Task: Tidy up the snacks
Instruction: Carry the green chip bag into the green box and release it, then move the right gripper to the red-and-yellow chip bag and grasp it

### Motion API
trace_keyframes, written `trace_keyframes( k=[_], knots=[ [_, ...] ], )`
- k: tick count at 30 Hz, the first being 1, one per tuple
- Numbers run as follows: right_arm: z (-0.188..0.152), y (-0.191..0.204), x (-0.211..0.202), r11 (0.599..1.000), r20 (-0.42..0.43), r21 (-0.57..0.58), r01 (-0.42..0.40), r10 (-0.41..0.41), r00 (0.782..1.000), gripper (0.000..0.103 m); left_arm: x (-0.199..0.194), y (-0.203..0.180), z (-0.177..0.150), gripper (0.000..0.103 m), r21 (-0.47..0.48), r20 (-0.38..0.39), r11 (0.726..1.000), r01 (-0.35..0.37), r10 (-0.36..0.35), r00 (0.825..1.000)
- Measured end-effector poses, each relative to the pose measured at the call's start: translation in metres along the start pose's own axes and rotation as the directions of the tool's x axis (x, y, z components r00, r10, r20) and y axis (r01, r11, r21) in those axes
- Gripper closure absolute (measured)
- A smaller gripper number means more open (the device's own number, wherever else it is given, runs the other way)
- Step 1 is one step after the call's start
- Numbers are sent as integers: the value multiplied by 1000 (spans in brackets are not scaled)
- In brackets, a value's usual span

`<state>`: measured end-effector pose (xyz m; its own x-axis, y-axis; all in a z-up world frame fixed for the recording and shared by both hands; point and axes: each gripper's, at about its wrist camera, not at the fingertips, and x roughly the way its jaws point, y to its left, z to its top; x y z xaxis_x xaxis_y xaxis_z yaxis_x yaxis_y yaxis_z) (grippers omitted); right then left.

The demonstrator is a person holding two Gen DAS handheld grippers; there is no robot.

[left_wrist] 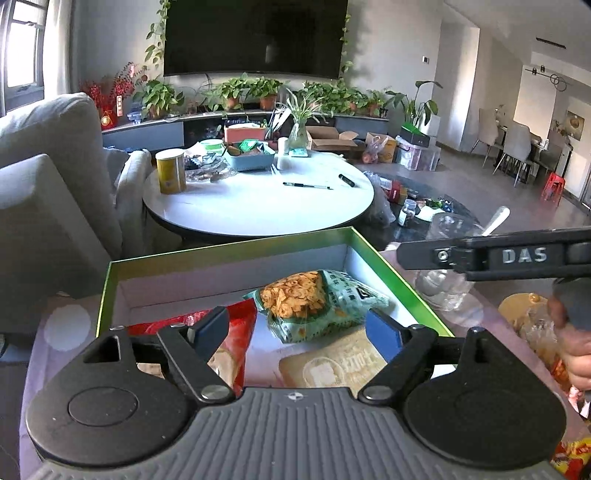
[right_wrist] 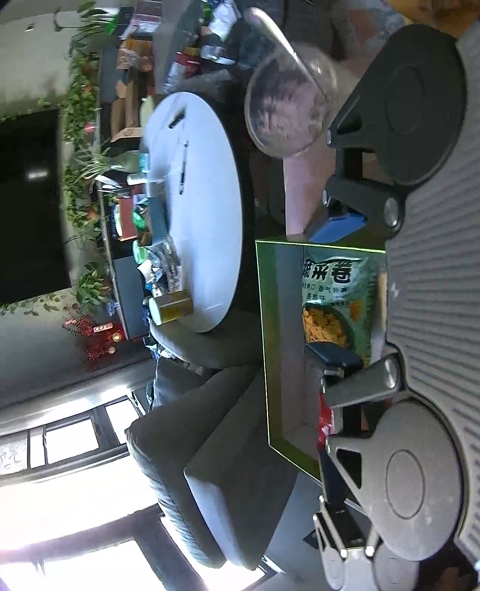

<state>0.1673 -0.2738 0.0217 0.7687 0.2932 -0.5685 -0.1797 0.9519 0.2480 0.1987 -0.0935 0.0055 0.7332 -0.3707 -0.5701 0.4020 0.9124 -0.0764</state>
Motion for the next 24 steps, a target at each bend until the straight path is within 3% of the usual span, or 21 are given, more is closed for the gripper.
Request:
trace_keyframes(
  k=[4, 11, 24],
  knots=[
    [-4, 7, -29, 1000, 21, -9, -15, 16, 1000, 38, -24, -7, -7, 23, 34, 22, 999, -6, 6, 1000],
    [-18, 18, -60, 998, 24, -48, -33, 35, 999, 38, -67, -14, -30, 19, 41, 32, 999, 5, -6, 999],
    [-92, 49, -98, 983, -89, -138, -120, 108, 990, 38, -121, -23, -98, 18, 54, -12, 998, 12, -12, 1000]
  ],
)
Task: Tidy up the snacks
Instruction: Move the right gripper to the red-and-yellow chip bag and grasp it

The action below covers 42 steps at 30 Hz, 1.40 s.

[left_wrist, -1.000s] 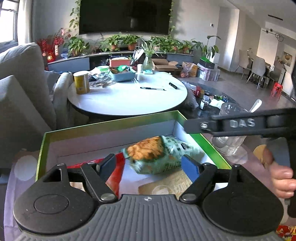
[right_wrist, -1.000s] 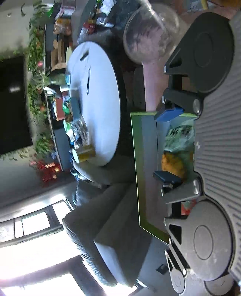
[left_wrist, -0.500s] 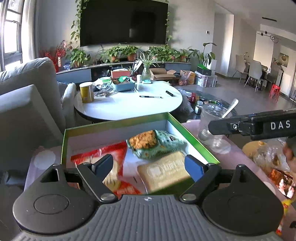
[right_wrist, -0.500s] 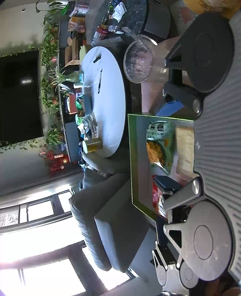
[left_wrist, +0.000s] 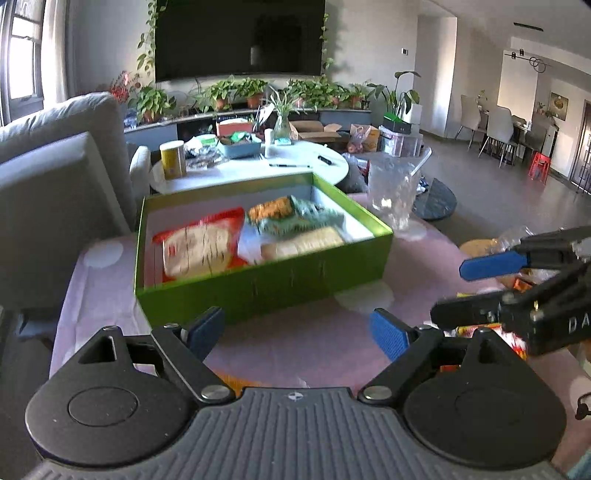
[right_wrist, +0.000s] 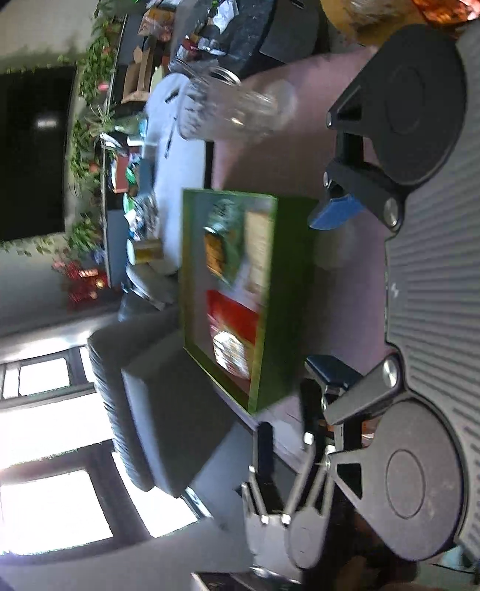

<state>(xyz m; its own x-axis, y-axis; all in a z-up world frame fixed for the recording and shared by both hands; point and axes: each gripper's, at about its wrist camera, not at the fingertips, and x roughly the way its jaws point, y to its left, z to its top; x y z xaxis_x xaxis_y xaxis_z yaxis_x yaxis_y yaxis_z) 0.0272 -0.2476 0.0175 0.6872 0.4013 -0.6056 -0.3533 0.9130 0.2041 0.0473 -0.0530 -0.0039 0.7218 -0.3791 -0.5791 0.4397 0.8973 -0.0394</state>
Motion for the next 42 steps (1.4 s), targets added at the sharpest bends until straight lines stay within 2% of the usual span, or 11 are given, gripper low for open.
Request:
trace_keyframes(
  k=[8, 12, 15, 19, 24, 30, 39, 42],
  knots=[
    [-29, 13, -10, 999, -50, 1, -35, 35, 998, 37, -21, 1, -26, 18, -42, -14, 999, -10, 10, 1000],
    [-38, 15, -14, 1000, -51, 3, -7, 8, 999, 37, -26, 2, -34, 18, -65, -20, 998, -12, 11, 1000],
    [-40, 12, -19, 1000, -31, 4, 28, -28, 999, 36, -28, -1, -37, 18, -61, -22, 998, -5, 4, 1000],
    [-41, -4, -27, 993, -2, 16, 116, -116, 993, 31, -30, -6, -39, 17, -56, -13, 998, 4, -5, 1000],
    [-51, -38, -22, 967, -49, 125, 221, -217, 975, 31, -31, -10, -41, 17, -46, -19, 999, 6, -7, 1000],
    [-73, -42, -18, 967, -125, 133, 216, -200, 972, 31, -30, -16, -42, 17, -39, -31, 999, 9, -10, 999],
    [-85, -40, -39, 945, -106, 245, 218, -198, 975, 31, -27, -20, -44, 17, -33, -45, 999, 10, -12, 999],
    [-84, -36, -38, 951, -98, 249, 182, -163, 982, 32, -25, -20, -43, 17, -34, -47, 999, 9, -11, 999]
  ],
)
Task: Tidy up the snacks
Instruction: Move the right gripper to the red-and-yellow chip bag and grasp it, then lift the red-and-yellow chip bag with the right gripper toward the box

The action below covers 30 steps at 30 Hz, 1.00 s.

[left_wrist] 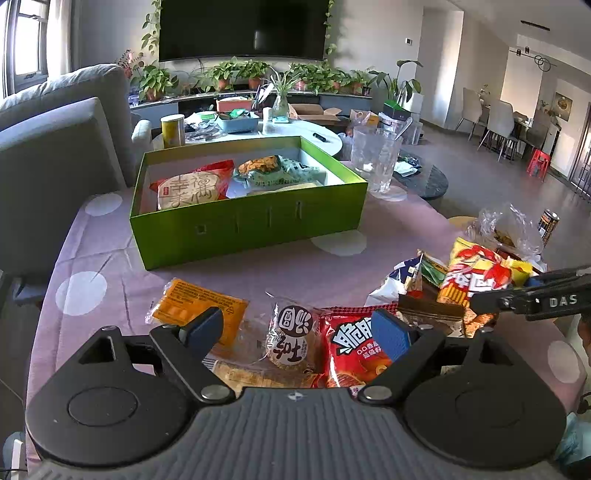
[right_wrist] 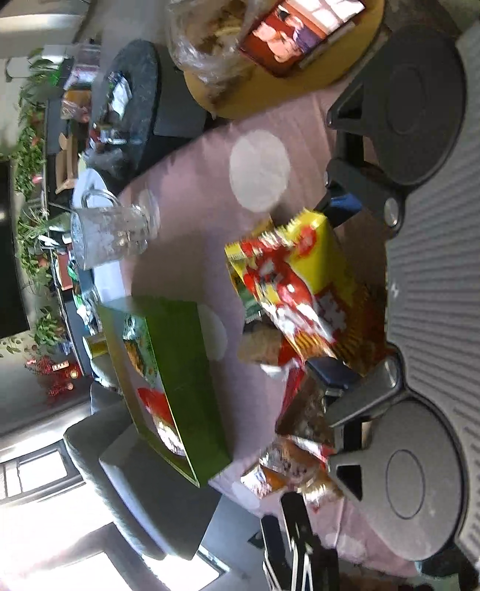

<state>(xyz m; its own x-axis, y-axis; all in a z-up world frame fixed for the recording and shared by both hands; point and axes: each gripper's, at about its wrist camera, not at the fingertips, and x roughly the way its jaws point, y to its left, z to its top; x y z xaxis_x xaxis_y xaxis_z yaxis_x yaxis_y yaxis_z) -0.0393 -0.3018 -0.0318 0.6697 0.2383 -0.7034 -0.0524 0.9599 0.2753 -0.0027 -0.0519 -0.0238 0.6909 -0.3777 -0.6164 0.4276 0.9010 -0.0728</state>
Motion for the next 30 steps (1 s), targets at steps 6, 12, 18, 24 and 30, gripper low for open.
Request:
trace_keyframes(
  k=[6, 12, 18, 24, 30],
  knots=[
    [22, 23, 17, 996, 84, -90, 2, 6, 996, 35, -1, 3, -1, 17, -11, 1, 1000, -9, 9, 1000],
    [50, 60, 56, 969, 88, -238, -66, 89, 992, 36, -3, 16, -2, 17, -45, 1, 998, -40, 41, 999],
    [65, 84, 87, 944, 61, -280, -172, 197, 979, 36, -2, 33, -1, 17, -90, -10, 993, -79, 78, 997],
    [69, 76, 73, 968, 140, -225, -112, 146, 979, 21, 4, 46, 2, 17, -124, -15, 988, -94, 93, 996],
    [72, 61, 81, 978, 69, -161, -133, 146, 987, 21, 8, 48, 5, 17, -141, -13, 986, -91, 90, 996]
  ],
)
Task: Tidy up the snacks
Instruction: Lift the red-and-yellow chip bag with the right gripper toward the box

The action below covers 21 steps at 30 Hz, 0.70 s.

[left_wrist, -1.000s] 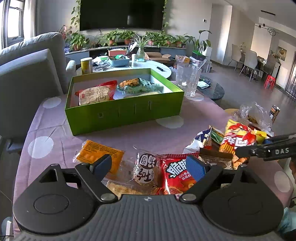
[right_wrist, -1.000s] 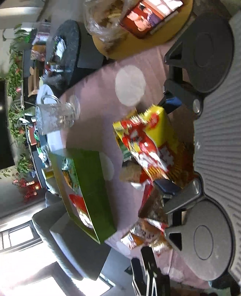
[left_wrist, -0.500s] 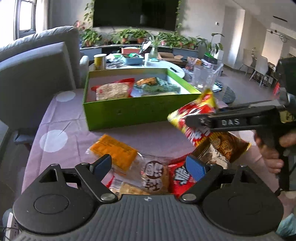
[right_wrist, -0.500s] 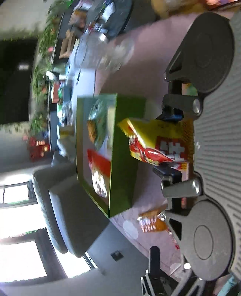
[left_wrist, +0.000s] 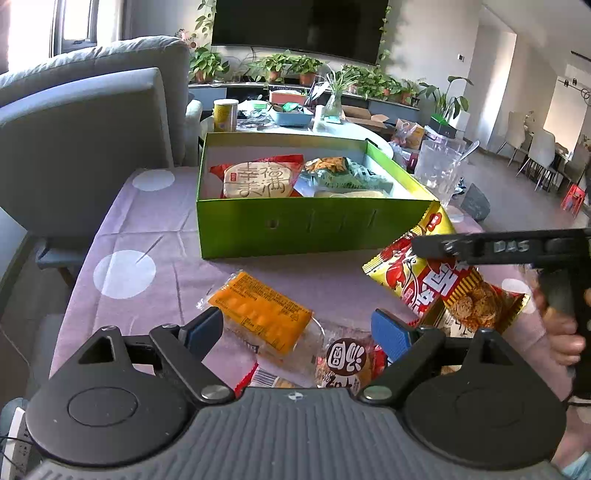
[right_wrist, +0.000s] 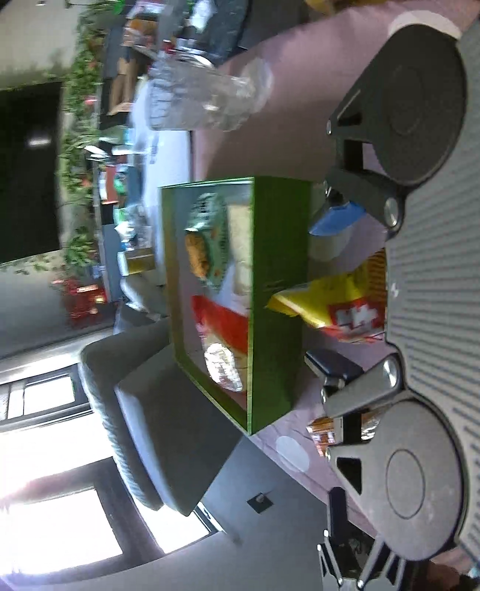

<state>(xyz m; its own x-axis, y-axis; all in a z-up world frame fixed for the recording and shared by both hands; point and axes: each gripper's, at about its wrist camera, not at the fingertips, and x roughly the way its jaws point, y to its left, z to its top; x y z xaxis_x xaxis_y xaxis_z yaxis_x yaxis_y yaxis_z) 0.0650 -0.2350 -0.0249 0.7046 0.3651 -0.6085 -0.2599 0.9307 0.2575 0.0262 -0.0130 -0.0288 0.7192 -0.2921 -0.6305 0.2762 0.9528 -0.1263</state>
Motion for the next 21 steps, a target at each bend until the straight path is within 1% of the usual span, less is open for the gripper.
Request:
trace_keyframes(
  k=[2, 5, 7, 9, 10, 11, 12, 13, 15, 16, 17, 18, 19, 20, 21],
  knots=[
    [1, 2, 10, 1000, -20, 6, -6, 7, 1000, 21, -1, 2, 0, 17, 4, 1, 1000, -9, 9, 1000],
    [4, 8, 26, 999, -47, 15, -48, 49, 998, 21, -6, 9, 1, 17, -7, 9, 1000, -31, 31, 999],
    [8, 16, 35, 995, -70, -5, -100, 99, 993, 22, -9, 16, 1, 17, -24, 15, 999, -48, 48, 999],
    [7, 25, 43, 985, -111, -48, -166, 160, 981, 22, -13, 24, 2, 17, -44, 24, 997, -68, 69, 997],
    [6, 28, 45, 977, -133, -61, -204, 195, 972, 23, -15, 28, 3, 17, -52, 27, 996, -74, 76, 997],
    [5, 30, 45, 964, -154, -71, -256, 243, 958, 24, -17, 33, 3, 17, -59, 29, 995, -81, 83, 996],
    [3, 32, 42, 943, -165, -90, -322, 305, 938, 24, -18, 36, 4, 17, -65, 32, 994, -86, 88, 996],
    [1, 34, 37, 914, -174, -116, -389, 367, 914, 24, -19, 39, 5, 16, -70, 34, 993, -90, 93, 995],
    [-3, 36, 26, 857, -191, -169, -487, 456, 869, 24, -19, 42, 6, 16, -79, 39, 992, -95, 99, 994],
    [-4, 38, 21, 839, -197, -193, -508, 474, 858, 24, -19, 43, 7, 16, -82, 41, 992, -95, 99, 994],
    [-5, 39, 16, 838, -190, -217, -501, 467, 863, 24, -19, 42, 7, 16, -82, 41, 992, -92, 96, 995],
    [-6, 40, 11, 848, -174, -242, -471, 440, 881, 23, -18, 41, 8, 16, -79, 40, 993, -89, 92, 995],
    [-5, 39, 6, 871, -140, -260, -416, 392, 909, 22, -17, 40, 7, 16, -74, 38, 994, -85, 88, 995],
    [-6, 38, 0, 902, -83, -267, -340, 330, 940, 21, -17, 38, 6, 16, -65, 37, 995, -78, 81, 996],
    [-5, 34, -5, 923, -32, -258, -284, 286, 958, 21, -16, 35, 6, 16, -54, 36, 996, -70, 72, 997]
  ],
)
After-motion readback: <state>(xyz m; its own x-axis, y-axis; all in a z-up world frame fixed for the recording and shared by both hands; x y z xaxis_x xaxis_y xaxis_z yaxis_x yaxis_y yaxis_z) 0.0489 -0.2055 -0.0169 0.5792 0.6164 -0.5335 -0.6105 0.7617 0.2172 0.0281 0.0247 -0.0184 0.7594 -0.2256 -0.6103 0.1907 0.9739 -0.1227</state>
